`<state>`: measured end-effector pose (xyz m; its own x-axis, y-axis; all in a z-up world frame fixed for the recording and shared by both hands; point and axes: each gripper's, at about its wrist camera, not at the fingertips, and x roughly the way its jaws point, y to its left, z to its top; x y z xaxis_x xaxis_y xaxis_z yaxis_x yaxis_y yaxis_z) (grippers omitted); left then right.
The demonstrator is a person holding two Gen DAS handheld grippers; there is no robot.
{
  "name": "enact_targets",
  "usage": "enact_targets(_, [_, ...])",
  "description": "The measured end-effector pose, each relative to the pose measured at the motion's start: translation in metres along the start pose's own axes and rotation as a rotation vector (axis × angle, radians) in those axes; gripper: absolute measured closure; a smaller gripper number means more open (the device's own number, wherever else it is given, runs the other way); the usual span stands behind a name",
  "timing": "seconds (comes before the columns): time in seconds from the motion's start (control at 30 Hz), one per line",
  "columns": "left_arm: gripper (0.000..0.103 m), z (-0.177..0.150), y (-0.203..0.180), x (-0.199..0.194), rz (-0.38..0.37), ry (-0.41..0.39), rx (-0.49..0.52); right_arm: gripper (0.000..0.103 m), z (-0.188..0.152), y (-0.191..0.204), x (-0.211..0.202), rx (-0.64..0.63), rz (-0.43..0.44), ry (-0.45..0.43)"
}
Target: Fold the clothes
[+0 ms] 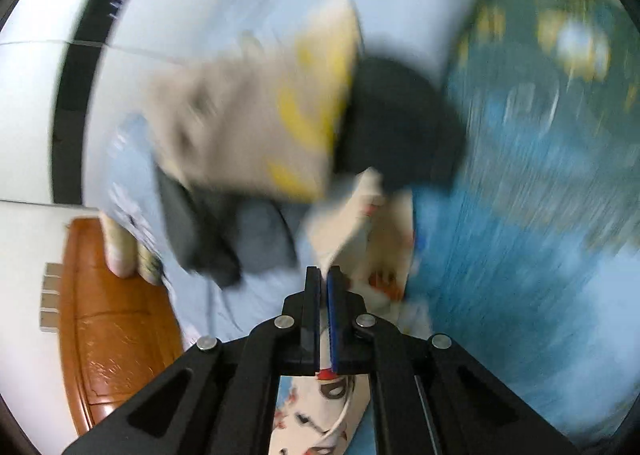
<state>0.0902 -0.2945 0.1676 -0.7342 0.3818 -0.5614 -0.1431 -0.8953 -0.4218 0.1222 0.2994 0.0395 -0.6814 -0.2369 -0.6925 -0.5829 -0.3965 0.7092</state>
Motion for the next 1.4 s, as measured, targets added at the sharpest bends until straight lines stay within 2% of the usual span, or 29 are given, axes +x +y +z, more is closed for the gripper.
enact_targets(0.1, [0.096,0.013,-0.04,0.007,-0.107,-0.049,0.023,0.1,0.032,0.006,-0.077,-0.07,0.045,-0.135])
enact_targets(0.13, [0.096,0.01,-0.05,0.011,-0.128,-0.042,0.028,0.1,0.039,0.005,-0.105,-0.099,0.049,-0.184])
enact_targets(0.2, [0.096,-0.001,-0.065,0.02,-0.159,-0.01,0.037,0.1,0.045,-0.011,-0.147,-0.142,0.049,-0.257])
enact_targets(0.27, [0.096,-0.026,-0.073,0.035,-0.163,0.06,0.037,0.1,0.043,-0.044,-0.176,-0.148,0.021,-0.287])
enact_targets(0.37, [0.096,-0.092,-0.07,0.075,-0.12,0.235,0.028,0.1,0.023,-0.122,-0.187,-0.1,-0.067,-0.261])
enact_targets(0.43, [0.096,-0.136,-0.059,0.099,-0.068,0.358,-0.002,0.1,0.003,-0.188,-0.18,-0.015,-0.152,-0.208])
enact_targets(0.5, [0.096,-0.169,-0.044,0.11,-0.025,0.449,-0.057,0.1,-0.019,-0.239,-0.171,0.079,-0.197,-0.163])
enact_targets(0.57, [0.096,-0.202,-0.029,0.12,0.02,0.54,-0.111,0.1,-0.041,-0.279,-0.165,0.167,-0.197,-0.146])
enact_targets(0.63, [0.096,-0.213,-0.026,0.118,0.031,0.573,-0.12,0.1,-0.054,-0.302,-0.168,0.231,-0.157,-0.15])
enact_targets(0.77, [0.09,-0.205,-0.03,0.108,0.023,0.575,-0.089,0.1,-0.058,-0.307,-0.171,0.224,-0.13,-0.146])
enact_targets(0.9, [0.065,-0.204,-0.025,0.114,0.045,0.578,-0.087,0.1,-0.061,-0.307,-0.169,0.208,-0.122,-0.146])
enact_targets(0.97, [0.062,-0.201,-0.021,0.111,0.032,0.585,-0.082,0.1,-0.064,-0.312,-0.166,0.209,-0.117,-0.144])
enact_targets(1.03, [0.052,-0.196,-0.017,0.106,0.03,0.562,-0.024,0.1,-0.066,-0.313,-0.162,0.205,-0.121,-0.14])
enact_targets(1.1, [0.047,-0.189,-0.011,0.102,0.032,0.535,0.036,0.1,-0.067,-0.313,-0.161,0.196,-0.13,-0.133])
enact_targets(1.17, [0.045,-0.184,-0.001,0.101,0.036,0.521,0.059,0.1,-0.067,-0.312,-0.158,0.191,-0.146,-0.124])
enact_targets(1.3, [0.046,-0.199,0.032,0.119,0.058,0.553,-0.048,0.1,-0.067,-0.311,-0.152,0.204,-0.175,-0.113])
enact_targets(1.4, [0.047,-0.217,0.038,0.139,0.048,0.576,-0.065,0.1,-0.068,-0.309,-0.15,0.202,-0.198,-0.107])
